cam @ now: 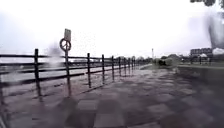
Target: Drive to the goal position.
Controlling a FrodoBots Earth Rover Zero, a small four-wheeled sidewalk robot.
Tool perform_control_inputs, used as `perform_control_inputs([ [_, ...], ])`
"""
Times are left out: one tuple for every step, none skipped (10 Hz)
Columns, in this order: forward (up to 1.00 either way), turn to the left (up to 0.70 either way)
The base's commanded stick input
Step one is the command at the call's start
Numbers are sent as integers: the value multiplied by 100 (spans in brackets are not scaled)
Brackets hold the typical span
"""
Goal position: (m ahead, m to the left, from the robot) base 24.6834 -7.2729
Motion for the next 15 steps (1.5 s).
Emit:
perform_control_inputs([
  [100,1],
  [100,1],
  [100,1],
  [100,1],
  [100,1],
  [100,1],
  [100,1],
  [100,1],
  [100,1],
  [100,1],
  [100,1],
  [100,1],
  [100,1],
  [100,1],
  [100,1],
])
